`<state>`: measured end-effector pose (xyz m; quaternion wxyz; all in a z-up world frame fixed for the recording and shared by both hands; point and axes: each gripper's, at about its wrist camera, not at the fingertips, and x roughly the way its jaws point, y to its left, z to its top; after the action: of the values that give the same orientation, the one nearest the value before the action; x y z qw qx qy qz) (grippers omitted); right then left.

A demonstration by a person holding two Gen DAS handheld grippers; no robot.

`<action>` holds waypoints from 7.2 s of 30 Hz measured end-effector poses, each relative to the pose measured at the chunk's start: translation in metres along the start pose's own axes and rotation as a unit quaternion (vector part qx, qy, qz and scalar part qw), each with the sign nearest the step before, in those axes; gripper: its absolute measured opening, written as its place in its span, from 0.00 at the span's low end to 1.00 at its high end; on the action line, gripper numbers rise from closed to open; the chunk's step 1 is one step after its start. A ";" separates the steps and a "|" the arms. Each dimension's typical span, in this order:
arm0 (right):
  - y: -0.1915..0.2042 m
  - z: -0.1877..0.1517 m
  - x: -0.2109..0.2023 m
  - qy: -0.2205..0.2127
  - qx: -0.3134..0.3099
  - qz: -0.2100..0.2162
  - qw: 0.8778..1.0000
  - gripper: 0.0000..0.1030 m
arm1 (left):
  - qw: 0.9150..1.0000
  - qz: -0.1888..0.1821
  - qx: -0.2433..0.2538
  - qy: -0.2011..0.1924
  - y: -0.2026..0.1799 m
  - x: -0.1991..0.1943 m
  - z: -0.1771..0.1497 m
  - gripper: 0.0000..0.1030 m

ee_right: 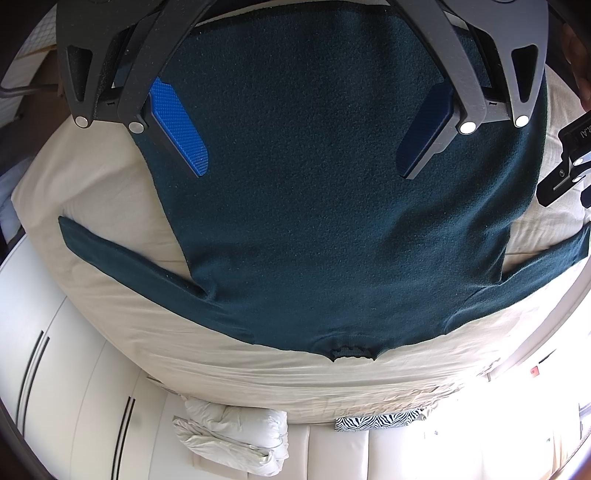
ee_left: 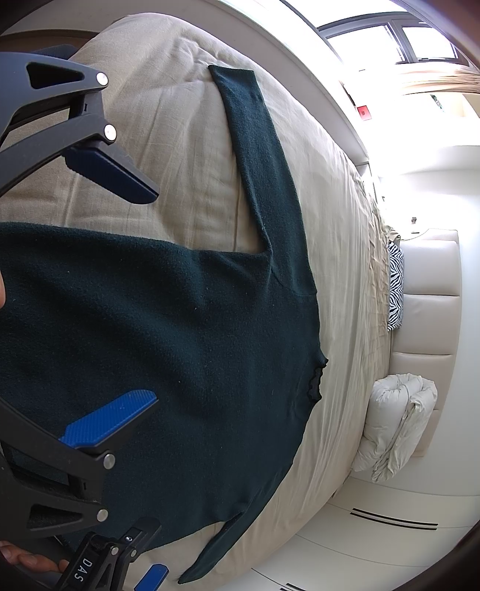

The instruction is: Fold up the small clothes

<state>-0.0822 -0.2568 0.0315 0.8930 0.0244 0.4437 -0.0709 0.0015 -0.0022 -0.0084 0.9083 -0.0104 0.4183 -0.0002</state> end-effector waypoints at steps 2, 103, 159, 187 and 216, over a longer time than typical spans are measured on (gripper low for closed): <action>0.000 0.000 0.000 0.000 0.000 0.000 1.000 1.00 | 1.000 0.000 0.000 0.000 0.000 -0.001 0.001 1.00; -0.053 0.116 0.213 0.004 0.035 0.209 0.977 0.60 | 0.858 -0.430 -0.208 0.187 -0.067 0.214 0.098 0.93; -0.256 0.174 0.265 0.035 0.321 0.371 0.871 0.67 | 0.920 -0.353 -0.151 0.072 0.019 0.261 0.110 0.12; -0.259 0.114 0.209 0.002 0.327 0.359 0.874 0.68 | 0.933 -0.339 -0.112 0.031 0.038 0.198 0.101 0.73; -0.125 0.016 0.030 -0.014 0.275 0.379 0.884 0.68 | 0.751 -0.142 -0.637 -0.098 0.404 0.128 -0.019 0.31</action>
<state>-0.0706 -0.3854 0.0198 0.8156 0.4339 0.3507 0.1533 0.0664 0.4003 -0.1255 0.7164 -0.6461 0.2238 0.1386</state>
